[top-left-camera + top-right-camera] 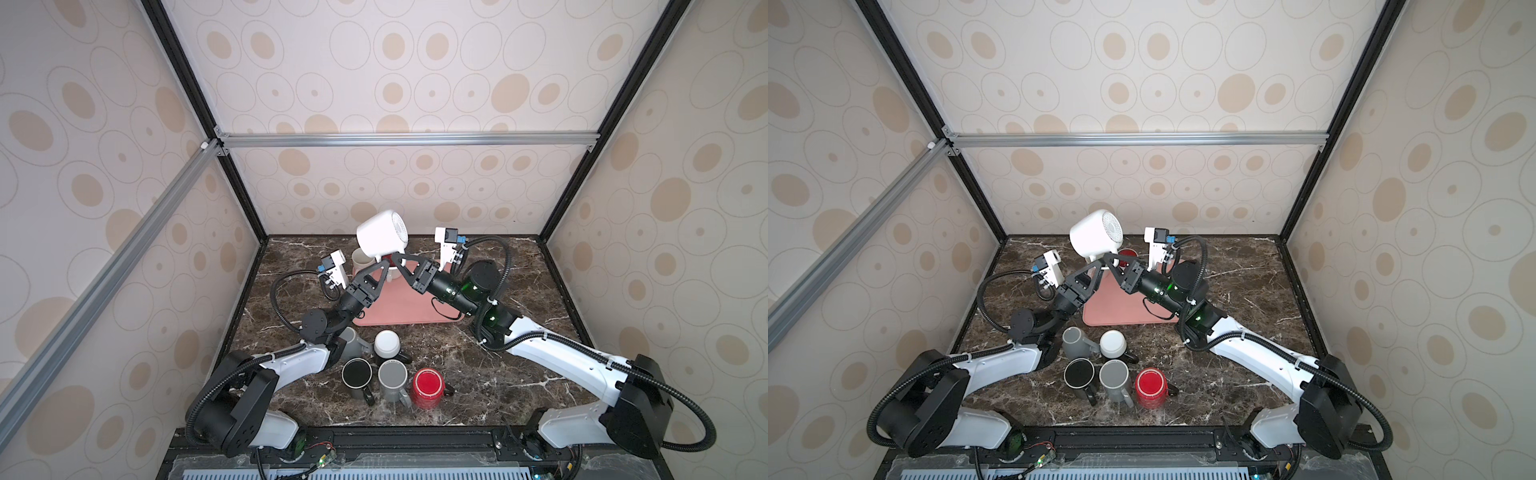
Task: Turn the mug right side up
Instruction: 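Close the left gripper on the mug handle while the right gripper opens, then carry the upright small white mug onto the tray with the left gripper while right withdraws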
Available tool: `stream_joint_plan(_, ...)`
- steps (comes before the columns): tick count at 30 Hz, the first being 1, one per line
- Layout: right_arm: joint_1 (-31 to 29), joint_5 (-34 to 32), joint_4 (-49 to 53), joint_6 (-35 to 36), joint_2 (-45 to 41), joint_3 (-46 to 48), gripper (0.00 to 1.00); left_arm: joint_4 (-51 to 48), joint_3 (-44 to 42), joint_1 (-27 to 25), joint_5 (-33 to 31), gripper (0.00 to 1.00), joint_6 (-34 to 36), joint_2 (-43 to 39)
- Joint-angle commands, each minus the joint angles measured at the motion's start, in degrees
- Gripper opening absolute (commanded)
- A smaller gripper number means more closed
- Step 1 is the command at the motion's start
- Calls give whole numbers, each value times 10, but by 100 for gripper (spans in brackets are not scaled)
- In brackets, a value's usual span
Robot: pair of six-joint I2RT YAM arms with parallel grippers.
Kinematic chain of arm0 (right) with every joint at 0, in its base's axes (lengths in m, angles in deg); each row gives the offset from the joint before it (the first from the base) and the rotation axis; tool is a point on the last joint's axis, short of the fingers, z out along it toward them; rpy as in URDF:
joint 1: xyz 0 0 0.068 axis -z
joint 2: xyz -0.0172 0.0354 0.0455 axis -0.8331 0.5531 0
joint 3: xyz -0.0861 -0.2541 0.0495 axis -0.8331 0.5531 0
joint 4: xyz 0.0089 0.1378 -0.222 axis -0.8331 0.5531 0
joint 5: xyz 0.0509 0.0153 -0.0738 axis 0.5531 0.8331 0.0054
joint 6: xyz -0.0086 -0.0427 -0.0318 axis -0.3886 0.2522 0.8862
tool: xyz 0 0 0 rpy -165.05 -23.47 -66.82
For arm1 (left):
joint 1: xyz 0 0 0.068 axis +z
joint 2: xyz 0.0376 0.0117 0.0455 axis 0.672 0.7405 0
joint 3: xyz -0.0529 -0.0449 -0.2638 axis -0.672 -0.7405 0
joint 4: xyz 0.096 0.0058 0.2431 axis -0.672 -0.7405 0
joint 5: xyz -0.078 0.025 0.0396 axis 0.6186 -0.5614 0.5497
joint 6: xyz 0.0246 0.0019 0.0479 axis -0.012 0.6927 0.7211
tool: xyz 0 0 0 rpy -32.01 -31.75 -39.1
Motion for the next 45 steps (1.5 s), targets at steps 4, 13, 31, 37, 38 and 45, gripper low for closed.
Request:
stream_joint_plan(4,-7,5,-78,-12,-10,9,0,34,23,-3,-5,37,2,-16)
stream_joint_plan(13,-7,0,-55,0,-21,11,0,-13,20,-2,-15,7,12,-32)
stream_joint_plan(31,-6,-164,217,115,-189,83,53,-478,123,-3,-29,0,194,-118)
stream_joint_plan(37,-6,-286,371,148,-268,105,53,-638,204,-20,-74,0,262,-76)
stream_joint_plan(38,-5,-299,379,149,-280,113,53,-661,221,-29,-90,0,277,-66)
stream_joint_plan(45,-6,-376,464,150,-341,129,53,-800,359,-79,-189,0,342,58)
